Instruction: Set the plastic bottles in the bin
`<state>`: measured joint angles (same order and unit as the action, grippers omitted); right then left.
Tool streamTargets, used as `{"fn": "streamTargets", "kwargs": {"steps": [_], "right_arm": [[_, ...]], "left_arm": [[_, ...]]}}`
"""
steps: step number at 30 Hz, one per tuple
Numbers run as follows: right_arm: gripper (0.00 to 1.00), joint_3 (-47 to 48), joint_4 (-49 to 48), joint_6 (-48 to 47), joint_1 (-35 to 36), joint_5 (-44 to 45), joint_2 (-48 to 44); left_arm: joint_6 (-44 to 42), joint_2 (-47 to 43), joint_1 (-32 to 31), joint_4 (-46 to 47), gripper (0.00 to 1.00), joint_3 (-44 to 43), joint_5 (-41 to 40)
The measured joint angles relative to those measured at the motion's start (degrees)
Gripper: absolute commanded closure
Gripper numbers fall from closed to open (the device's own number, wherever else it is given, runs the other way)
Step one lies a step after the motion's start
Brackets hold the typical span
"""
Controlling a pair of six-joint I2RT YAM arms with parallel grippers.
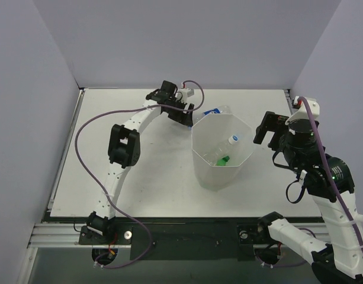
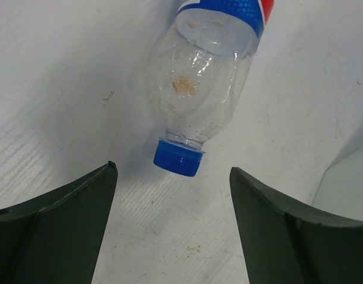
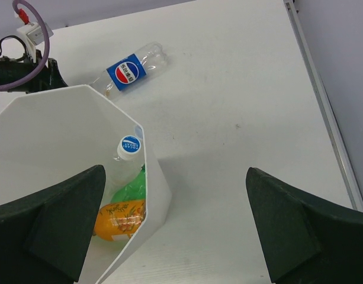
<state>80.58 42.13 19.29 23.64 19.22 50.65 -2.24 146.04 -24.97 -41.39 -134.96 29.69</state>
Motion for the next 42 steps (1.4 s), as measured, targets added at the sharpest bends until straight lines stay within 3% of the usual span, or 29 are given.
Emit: {"fn": "streamTargets", "kwargs": {"steps": [9,19,27,31,34,42], "right_arm": [[0.0,0.0,0.28,-0.22,0.02,0.04,0.07],[0.0,0.0,0.37,-1.33,0.0,0.42,-0.15],[0.0,-0.98,0.55,-2.19,0.0,0.87,-1.01],[0.0,-1.09,0.55,-2.71,0.0,0.85,-1.38],[0.0,-1.22,0.5,-2.86,0.0,0.85,-1.55],[0.0,-2.05,0.11,-2.84,0.0,0.68,-3.19]], "left_arm": [[3.45,3.17,-0.02,3.67,0.21,-0.2,2.23],[11.3,4.61,-0.31,10.8,0.45,-0.2,6.93],[10.01,4.79,-1.01,8.68,0.49,-0.13,7.56],[7.58,4.61,-1.64,6.56,0.7,0.48,5.95],[5.97,4.04,-2.21,5.29,1.0,0.48,4.28],[4.24,1.6,-2.8,-0.85,1.0,0.83,1.7]]}}
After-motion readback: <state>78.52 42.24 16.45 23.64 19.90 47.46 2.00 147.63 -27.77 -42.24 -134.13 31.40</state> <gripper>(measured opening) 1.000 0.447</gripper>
